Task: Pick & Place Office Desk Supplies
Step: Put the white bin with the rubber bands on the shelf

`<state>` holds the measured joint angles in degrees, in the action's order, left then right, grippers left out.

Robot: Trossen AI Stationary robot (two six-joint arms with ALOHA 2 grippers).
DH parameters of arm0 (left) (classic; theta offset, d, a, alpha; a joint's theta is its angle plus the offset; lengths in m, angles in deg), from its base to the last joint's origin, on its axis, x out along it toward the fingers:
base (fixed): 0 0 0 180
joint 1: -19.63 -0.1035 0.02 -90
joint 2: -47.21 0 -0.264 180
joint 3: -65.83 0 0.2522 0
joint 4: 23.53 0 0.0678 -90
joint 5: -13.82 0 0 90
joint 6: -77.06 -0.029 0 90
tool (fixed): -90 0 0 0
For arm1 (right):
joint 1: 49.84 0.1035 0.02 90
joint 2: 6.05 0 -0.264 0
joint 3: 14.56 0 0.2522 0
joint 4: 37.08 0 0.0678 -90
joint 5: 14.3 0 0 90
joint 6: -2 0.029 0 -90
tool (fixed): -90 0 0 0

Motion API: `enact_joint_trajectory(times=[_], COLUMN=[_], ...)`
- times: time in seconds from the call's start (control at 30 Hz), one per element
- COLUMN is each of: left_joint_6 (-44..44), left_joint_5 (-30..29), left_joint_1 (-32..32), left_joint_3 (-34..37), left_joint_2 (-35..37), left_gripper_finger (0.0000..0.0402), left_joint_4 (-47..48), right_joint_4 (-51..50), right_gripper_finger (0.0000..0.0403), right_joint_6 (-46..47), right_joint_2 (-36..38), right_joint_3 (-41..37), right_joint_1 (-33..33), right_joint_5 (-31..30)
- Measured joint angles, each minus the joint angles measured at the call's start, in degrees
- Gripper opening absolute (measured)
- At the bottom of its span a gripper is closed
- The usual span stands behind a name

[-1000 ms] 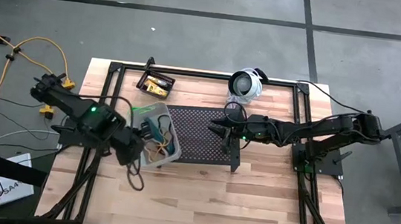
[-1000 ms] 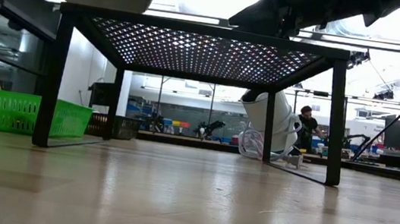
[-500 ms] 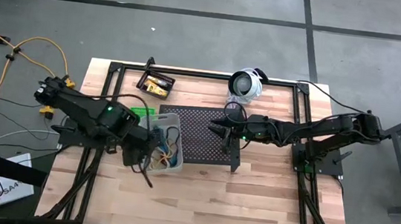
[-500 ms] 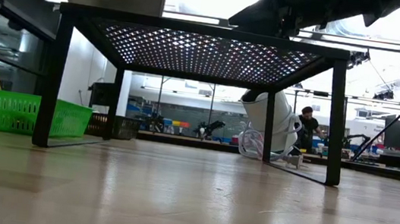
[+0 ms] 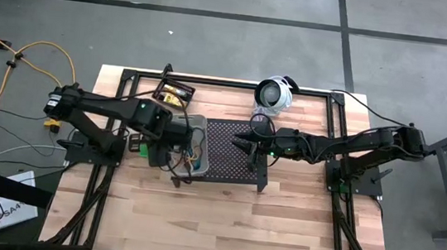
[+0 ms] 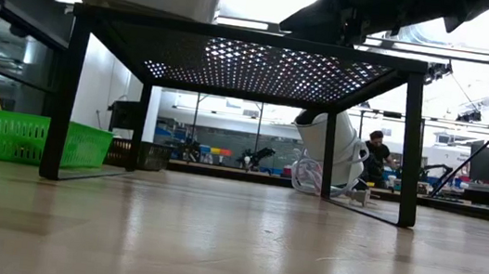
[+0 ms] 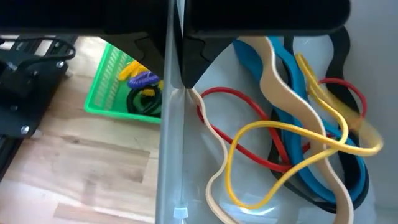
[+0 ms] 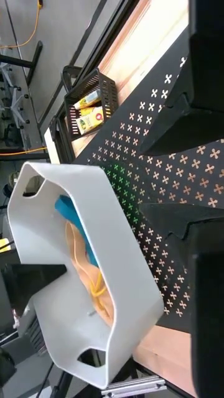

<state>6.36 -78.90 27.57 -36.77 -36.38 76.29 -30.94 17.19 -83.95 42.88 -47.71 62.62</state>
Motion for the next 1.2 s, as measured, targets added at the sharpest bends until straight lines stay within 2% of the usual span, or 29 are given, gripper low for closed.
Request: enact_joint_trajectory(times=[0.43,1.2], left_joint_6=[-8.35,-8.33], left_joint_5=[2.99,3.03], left_joint_1=[-2.23,-2.21], left_joint_3=[0.00,-0.04], left_joint_2=[0.00,-3.45], left_gripper_finger=[0.0000,0.0000], left_joint_4=[-3.31,-5.17], right_joint_4=[-0.01,-0.01], right_gripper_finger=[0.0121,0.0121], right_joint_6=[0.00,-0.01], right_joint_2=[0.01,0.00], right_joint_3=[0.00,0.00], right_joint_1=[0.00,0.00], right_joint_5=[0.00,0.00])
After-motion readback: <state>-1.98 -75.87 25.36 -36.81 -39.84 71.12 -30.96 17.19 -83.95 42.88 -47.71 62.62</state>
